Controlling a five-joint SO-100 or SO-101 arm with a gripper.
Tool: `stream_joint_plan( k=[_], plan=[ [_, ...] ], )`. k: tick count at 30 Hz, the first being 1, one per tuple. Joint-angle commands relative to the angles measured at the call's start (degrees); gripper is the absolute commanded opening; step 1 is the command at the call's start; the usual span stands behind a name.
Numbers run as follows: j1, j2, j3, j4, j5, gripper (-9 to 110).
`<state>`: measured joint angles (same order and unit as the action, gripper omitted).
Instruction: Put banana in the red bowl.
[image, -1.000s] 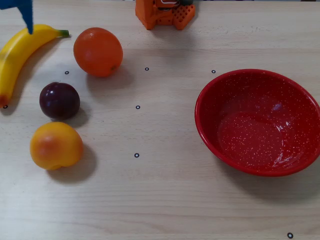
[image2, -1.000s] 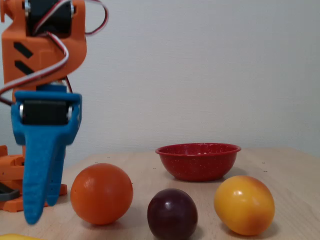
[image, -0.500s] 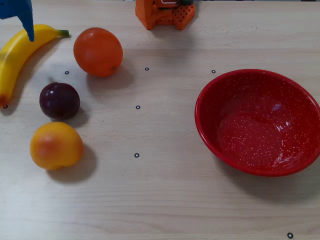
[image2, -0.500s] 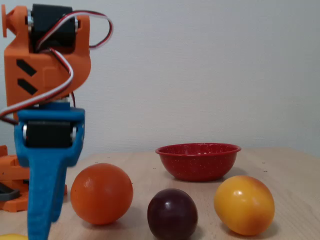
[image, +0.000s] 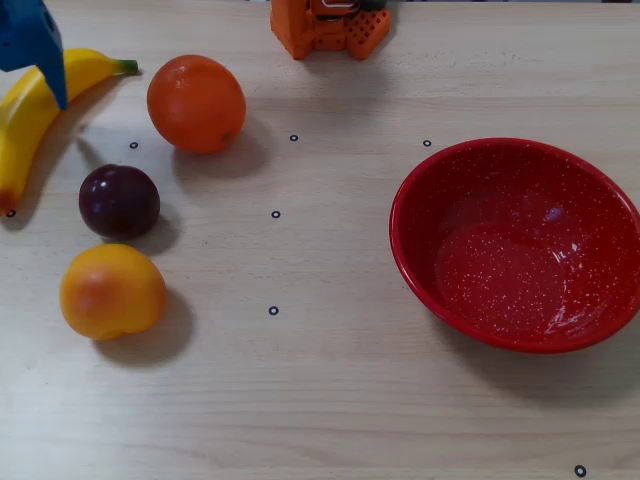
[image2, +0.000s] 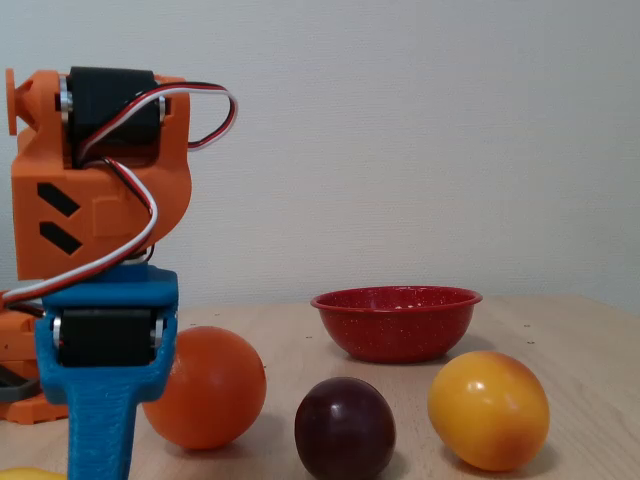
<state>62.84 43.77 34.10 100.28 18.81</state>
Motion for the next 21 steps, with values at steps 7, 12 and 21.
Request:
stream_joint_plan(
  k=[7, 12, 21],
  plan=[
    [-2.11, 0.79, -6.68, -0.09, 0.26, 43],
    [-2.55, 0.00, -7.47, 0.00, 1.05, 43],
    [-3.08, -1.49, -7.56, 0.79, 2.20, 43]
  ],
)
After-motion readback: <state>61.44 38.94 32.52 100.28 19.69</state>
